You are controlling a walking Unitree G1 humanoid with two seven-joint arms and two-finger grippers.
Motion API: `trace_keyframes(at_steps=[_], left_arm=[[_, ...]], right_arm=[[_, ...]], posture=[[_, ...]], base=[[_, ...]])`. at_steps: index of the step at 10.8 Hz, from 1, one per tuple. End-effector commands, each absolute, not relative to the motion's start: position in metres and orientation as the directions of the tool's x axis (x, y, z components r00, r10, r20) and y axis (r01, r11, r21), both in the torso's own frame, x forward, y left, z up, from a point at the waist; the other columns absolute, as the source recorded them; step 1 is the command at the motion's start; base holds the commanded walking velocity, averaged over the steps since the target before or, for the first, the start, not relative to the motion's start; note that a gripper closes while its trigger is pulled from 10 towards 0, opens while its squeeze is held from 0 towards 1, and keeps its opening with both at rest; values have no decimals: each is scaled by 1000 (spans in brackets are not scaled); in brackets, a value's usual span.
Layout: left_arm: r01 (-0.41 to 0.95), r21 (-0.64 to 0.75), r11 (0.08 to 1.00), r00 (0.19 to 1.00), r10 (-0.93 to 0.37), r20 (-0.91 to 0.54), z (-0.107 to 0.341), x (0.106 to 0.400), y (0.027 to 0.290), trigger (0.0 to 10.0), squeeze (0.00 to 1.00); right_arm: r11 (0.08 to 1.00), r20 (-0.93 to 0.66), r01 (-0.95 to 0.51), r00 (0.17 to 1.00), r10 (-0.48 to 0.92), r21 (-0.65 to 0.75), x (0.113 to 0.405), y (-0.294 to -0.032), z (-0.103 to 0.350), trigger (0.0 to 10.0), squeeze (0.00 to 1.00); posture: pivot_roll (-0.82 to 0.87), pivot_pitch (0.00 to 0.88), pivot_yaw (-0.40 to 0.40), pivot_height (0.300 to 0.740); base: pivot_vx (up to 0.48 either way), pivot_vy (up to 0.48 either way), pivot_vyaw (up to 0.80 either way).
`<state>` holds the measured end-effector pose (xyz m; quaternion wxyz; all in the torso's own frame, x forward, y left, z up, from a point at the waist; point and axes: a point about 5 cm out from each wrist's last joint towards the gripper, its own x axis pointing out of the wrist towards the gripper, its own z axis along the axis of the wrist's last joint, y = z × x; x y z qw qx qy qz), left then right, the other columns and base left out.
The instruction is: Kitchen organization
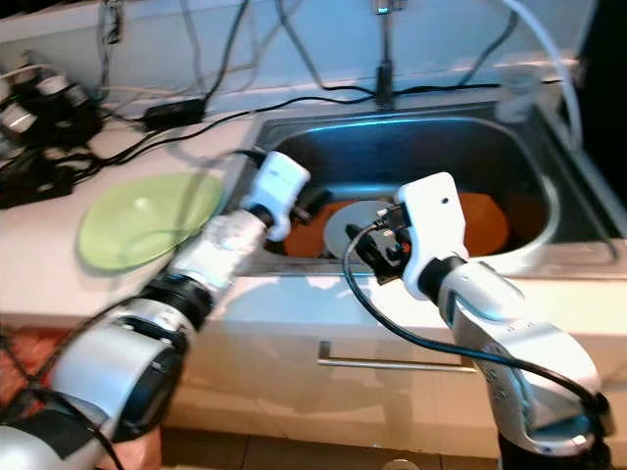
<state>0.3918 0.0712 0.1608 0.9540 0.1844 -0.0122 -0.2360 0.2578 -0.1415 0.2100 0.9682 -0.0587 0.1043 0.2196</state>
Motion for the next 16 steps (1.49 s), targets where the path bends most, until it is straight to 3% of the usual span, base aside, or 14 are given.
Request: trace_keyframes(at_steps=[1,8,10,16], left_arm=[[399,409,821,908,-416,-50,167,395,84,10000,1000],[216,512,831,970,-245,-12,165,389,146,10000,1000],[223,508,832,970,-242,-30,167,387,150,10000,1000],[378,554,742,915,-391,-100,177,379,142,10000,1000]], right_arm=[[878,-203,-475,867,456,-61,262,-133,214,10000,0],[782,-130,-623,772,622,40,279,-102,214,10000,0],[771,-136,-635,761,635,43,280,-100,212,10000,0],[767,-133,-640,758,639,37,283,-98,211,10000,0]], posture=[[-263,0,168,740],[-69,0,87,740],[-56,0,78,740],[-47,0,88,740]], base=[[0,0,0],[0,0,0],[0,0,0],[0,0,0]])
